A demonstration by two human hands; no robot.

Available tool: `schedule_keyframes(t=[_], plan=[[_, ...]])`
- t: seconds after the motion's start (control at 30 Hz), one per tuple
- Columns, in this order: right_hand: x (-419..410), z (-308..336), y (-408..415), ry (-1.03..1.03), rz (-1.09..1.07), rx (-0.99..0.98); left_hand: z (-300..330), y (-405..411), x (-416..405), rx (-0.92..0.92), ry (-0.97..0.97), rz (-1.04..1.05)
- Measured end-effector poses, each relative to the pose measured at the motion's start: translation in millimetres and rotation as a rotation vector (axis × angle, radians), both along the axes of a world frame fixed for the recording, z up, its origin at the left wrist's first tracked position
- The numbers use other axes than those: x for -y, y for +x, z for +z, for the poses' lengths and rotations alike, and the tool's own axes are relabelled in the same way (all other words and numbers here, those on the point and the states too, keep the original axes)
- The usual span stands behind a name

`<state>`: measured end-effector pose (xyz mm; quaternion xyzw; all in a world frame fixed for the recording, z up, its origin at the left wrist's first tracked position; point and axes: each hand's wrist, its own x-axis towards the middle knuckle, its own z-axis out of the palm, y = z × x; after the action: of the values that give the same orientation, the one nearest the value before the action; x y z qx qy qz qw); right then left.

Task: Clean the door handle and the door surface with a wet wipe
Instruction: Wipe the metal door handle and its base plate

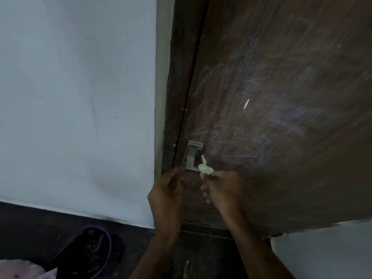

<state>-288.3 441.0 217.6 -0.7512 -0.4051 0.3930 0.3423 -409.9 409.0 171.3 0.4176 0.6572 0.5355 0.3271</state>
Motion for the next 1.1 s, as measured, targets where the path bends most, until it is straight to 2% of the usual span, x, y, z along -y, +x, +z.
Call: schedule_keyframes(t=[0.1,0.23,0.5,0.63,0.73,0.87,1.0,1.1], plan=[[-8.1,-7.3,-28.2,-0.002,0.185,0.306,6.9,-4.8,-0.3,0.031,0.029,0.054],[-13.7,-14.0,-60.6,0.080,0.323,0.461,13.3,-9.0,-0.4,-0.031,0.062,0.069],[4.7,-20.7,-11.0,0.043,0.047,0.449,7.3,-13.9,2.3,-0.021,0.037,-0.004],[-5.6,-18.4,-46.4,0.081,0.241,0.432,9.3,-6.4,1.9,-0.051,0.037,-0.037],[-7.6,-15.2,-46.0,0.129,0.255,0.384,11.6,-6.7,0.6,-0.047,0.057,-0.017],[3.7,-9.8,-8.8,0.119,0.276,0.583,7.2,-11.6,0.1,-0.025,0.044,-0.011],[4.8,-1.8,4.1,0.194,0.353,0.699,4.9,-5.4,1.4,0.002,0.029,-0.034],[-4.9,0.9,-2.9,0.295,0.434,0.649,5.5,-1.6,1.6,0.007,0.040,-0.044]])
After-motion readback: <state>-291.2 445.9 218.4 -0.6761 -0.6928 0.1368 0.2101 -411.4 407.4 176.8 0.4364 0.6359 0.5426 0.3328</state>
